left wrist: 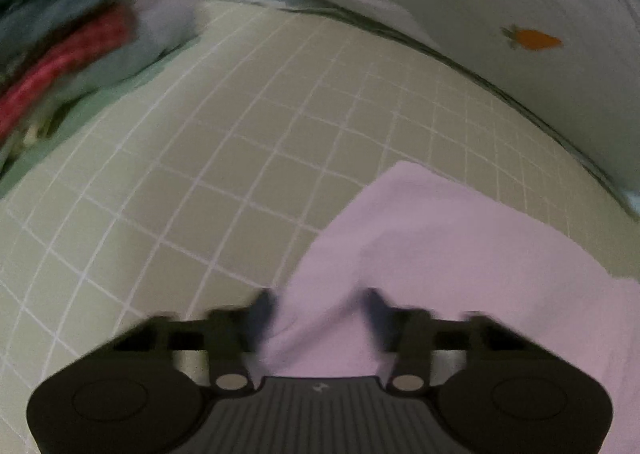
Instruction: Fold clothes
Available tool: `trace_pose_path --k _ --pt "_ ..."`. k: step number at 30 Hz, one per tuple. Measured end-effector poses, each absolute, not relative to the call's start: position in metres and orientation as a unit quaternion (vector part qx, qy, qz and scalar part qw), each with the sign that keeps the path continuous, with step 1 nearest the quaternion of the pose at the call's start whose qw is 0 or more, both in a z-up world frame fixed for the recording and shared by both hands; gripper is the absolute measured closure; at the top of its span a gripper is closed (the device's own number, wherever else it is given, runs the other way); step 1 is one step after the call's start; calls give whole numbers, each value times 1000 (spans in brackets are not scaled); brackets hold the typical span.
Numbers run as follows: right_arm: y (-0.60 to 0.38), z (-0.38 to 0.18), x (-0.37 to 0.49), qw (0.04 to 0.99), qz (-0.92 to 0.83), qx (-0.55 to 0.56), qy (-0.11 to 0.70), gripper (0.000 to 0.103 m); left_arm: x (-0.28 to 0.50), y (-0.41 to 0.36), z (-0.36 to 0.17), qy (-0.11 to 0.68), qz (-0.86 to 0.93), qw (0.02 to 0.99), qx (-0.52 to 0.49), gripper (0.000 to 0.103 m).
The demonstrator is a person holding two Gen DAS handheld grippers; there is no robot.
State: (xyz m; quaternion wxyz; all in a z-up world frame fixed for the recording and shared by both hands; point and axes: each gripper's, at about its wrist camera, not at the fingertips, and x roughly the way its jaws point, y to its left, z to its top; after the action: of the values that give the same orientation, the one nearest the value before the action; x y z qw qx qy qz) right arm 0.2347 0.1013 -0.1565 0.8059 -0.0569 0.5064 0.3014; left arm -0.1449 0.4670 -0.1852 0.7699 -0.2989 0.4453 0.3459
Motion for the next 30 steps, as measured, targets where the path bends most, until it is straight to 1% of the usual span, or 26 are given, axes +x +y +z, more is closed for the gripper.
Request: trace_pose_path --k 1,3,5,8,10,16,20,22,25,27,30 --pt "102 -154 233 809 304 -59 499 100 -144 466 -184 444 348 770 -298 81" --pt "103 -144 234 825 306 -51 473 100 -142 463 -179 438 351 773 -297 92" --pt "102 -132 238 837 309 -30 450 100 -139 461 -170 431 358 778 -284 96" --pt "100 -112 251 851 317 12 419 100 -124 461 -143 401 369 800 -250 97" --pt "105 -97 257 861 320 20 396 100 -112 463 -120 372 368 818 -239 98" --pt "101 -28 274 898 316 96 290 100 -75 460 -27 252 371 874 -186 98" --pt "70 28 257 916 320 135 203 101 -82 442 47 155 369 902 -161 98" --pt "51 51 241 919 323 148 168 101 -97 425 73 123 367 910 -146 98" --pt "17 64 207 926 321 143 139 101 -128 398 88 105 369 913 -138 98" --pt "-6 52 182 929 311 139 145 101 -152 377 83 115 374 909 -143 98" --pt "-37 15 147 932 284 126 188 100 -190 347 51 175 374 895 -170 98"
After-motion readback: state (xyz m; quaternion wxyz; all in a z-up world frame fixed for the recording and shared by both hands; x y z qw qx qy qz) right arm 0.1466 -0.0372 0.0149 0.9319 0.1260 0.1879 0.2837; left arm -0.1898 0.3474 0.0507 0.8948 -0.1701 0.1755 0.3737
